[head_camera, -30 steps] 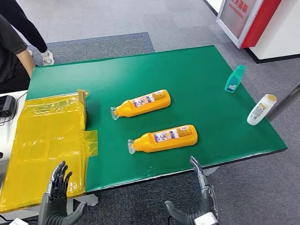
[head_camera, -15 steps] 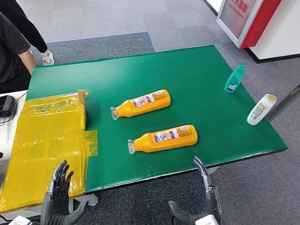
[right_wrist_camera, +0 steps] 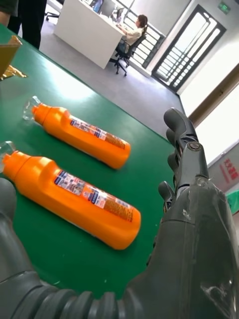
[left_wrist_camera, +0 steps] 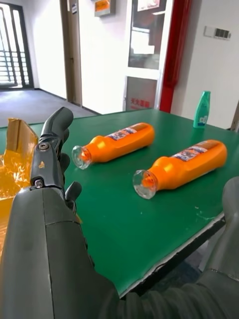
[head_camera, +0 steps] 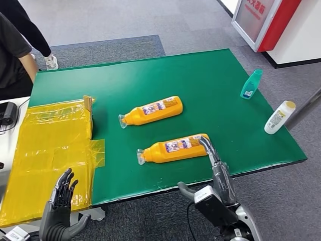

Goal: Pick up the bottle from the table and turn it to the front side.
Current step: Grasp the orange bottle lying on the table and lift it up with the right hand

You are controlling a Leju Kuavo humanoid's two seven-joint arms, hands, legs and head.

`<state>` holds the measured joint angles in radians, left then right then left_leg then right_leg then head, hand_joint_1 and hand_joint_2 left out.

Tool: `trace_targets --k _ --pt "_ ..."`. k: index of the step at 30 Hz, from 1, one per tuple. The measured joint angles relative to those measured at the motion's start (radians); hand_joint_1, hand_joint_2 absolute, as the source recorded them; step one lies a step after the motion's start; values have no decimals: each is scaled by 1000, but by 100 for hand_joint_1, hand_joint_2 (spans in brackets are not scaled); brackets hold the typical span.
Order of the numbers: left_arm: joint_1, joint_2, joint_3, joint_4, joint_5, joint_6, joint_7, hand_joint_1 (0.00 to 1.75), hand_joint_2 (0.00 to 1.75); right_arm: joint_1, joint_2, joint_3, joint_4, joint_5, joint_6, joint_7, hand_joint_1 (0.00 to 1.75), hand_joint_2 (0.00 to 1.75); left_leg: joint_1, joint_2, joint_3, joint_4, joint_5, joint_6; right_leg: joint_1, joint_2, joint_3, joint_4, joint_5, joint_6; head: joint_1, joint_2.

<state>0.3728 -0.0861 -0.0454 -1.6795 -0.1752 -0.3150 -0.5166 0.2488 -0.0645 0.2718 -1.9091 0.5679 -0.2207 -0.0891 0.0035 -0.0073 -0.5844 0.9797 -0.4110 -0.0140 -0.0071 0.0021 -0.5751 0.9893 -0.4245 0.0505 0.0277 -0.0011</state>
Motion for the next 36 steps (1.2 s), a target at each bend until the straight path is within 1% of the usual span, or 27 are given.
trace_targets --k 4,7,13,19,22,29,32,36 --pt "-17 7 1 20 -5 -9 -2 0 175 -55 0 -29 31 0 66 51 0 175 0 0 0 0 0 0 0 0 0 0 0 0 0 0" --pt "-37 14 0 39 -12 -10 -6 0 175 -123 -5 -56 89 9 120 97 0 175 0 0 0 0 0 0 0 0 0 0 0 0 0 0" --pt "-56 27 0 66 -14 -10 -19 0 175 -211 -22 -87 171 29 160 126 0 175 0 0 0 0 1 0 0 0 0 0 1 1 0 0" --pt "-79 39 -8 88 -14 -11 -31 0 175 -309 -65 -92 248 60 235 185 0 175 0 0 -1 0 1 0 0 0 0 0 1 1 0 0" --pt "-91 45 -19 99 -15 -11 -35 0 175 -354 -87 -91 291 77 253 200 0 175 0 0 -1 0 1 1 0 0 0 0 2 1 0 0" --pt "-100 52 -29 119 -15 -11 -37 0 175 -391 -108 -90 335 88 263 208 0 175 0 0 -1 0 1 1 0 0 -1 0 1 1 0 0" --pt "-107 57 -36 125 -17 -11 -41 0 175 -420 -130 -80 364 131 310 234 0 175 0 0 -2 0 1 1 0 0 -1 0 1 1 0 0" --pt "-126 65 -52 137 -17 -9 -44 0 175 -498 -177 -43 441 203 394 258 0 175 0 0 -2 0 2 1 0 0 -1 0 2 2 0 0"
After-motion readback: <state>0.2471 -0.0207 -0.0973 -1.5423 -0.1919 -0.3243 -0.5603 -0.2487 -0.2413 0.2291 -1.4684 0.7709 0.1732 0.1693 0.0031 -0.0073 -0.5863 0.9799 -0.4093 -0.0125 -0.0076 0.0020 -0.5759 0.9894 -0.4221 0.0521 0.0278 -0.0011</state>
